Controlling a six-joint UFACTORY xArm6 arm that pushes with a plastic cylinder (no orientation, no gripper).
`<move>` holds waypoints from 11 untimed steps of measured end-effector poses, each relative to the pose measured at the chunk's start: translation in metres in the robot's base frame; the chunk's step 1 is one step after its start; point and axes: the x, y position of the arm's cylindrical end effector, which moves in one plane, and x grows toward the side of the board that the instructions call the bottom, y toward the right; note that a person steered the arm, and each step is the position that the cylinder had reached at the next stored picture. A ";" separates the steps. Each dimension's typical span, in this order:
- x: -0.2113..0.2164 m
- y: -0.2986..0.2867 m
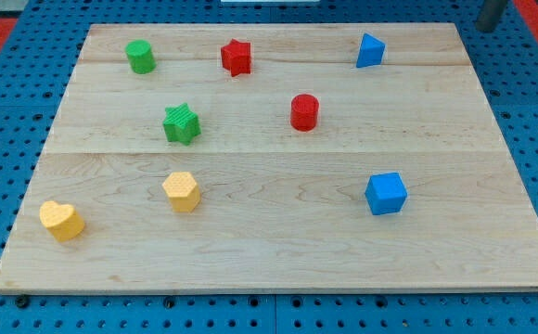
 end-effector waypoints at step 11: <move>0.270 -0.267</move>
